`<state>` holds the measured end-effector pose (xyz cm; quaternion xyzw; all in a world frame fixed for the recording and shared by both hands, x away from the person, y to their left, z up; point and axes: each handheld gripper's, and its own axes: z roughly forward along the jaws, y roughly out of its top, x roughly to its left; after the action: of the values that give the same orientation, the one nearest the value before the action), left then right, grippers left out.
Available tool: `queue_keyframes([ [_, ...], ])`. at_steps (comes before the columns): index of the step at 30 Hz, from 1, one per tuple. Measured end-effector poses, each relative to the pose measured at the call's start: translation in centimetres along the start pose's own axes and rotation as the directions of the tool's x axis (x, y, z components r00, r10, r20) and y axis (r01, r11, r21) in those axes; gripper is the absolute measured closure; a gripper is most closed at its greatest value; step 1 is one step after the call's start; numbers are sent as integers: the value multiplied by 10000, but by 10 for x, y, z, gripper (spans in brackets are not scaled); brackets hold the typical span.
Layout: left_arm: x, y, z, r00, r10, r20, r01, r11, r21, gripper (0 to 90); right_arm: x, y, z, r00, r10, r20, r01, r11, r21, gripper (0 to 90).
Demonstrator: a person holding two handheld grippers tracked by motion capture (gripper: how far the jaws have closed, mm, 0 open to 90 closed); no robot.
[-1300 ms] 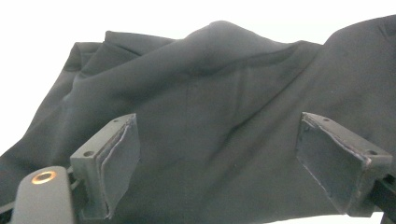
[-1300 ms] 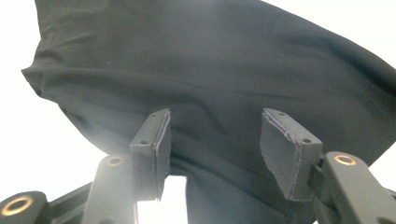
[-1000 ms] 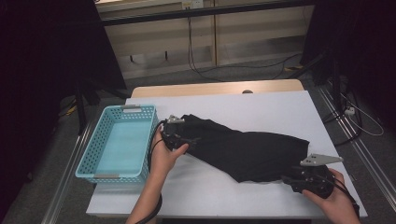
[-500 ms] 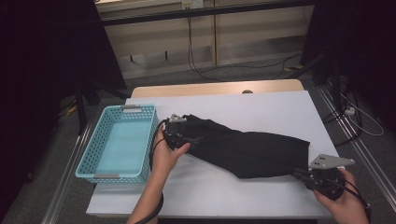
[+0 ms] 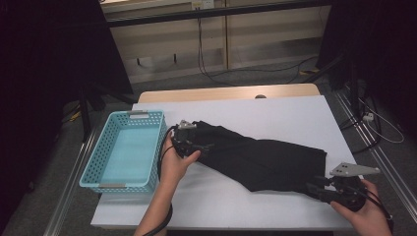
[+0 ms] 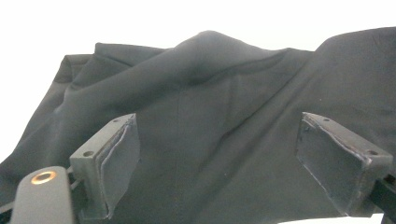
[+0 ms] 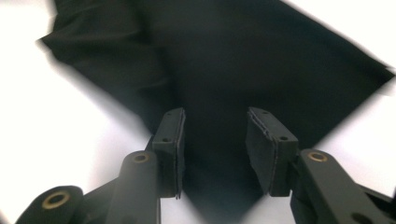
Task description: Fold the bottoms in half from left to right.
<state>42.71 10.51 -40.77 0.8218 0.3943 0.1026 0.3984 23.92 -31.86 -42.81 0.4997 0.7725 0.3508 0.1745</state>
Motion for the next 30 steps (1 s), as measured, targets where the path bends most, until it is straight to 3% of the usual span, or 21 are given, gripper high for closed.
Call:
queue_keyframes([
  [2, -1, 1, 0, 10000, 28, -22, -28, 10000, -64, 145, -6, -2, 1, 9984, 195, 534, -196, 9998, 2, 575],
  [4, -1, 0, 1, 10000, 10, 50, -10, 10000, 3, 145, -8, -5, 4, 9988, 302, 390, -308, 9994, 153, 575],
  [7, -1, 0, 4, 10000, 48, 71, -49, 10000, 72, 145, -2, -9, 11, 9998, -175, 122, 168, 9986, 501, 539],
  [10, -2, 1, 6, 9999, 48, 162, -50, 9999, 121, 145, 11, -10, 16, 9967, -806, -120, 813, 9932, 828, 565],
  [12, -3, 2, 8, 9999, 13, 136, -13, 10000, 22, 145, 18, -9, 17, 9950, -924, -374, 954, 9915, 880, 561],
  [15, -4, 3, 9, 9998, 53, 205, -54, 10000, 74, 145, 22, -9, 16, 9942, -1078, -68, 1079, 9903, 878, 497],
  [21, -4, 6, 10, 9997, 41, 242, -42, 10000, 55, 145, 5, -12, 3, 9971, -275, 712, 261, 9995, 199, 418],
  [27, -6, 8, 13, 9995, 148, 276, -150, 9998, 96, 145, -9, -19, 6, 9891, 153, 1462, -247, 9977, 629, 416],
  [30, -7, 8, 14, 9995, 157, 285, -160, 9998, 97, 145, -13, -21, 7, 9898, 430, 1355, -511, 9971, 568, 419],
])
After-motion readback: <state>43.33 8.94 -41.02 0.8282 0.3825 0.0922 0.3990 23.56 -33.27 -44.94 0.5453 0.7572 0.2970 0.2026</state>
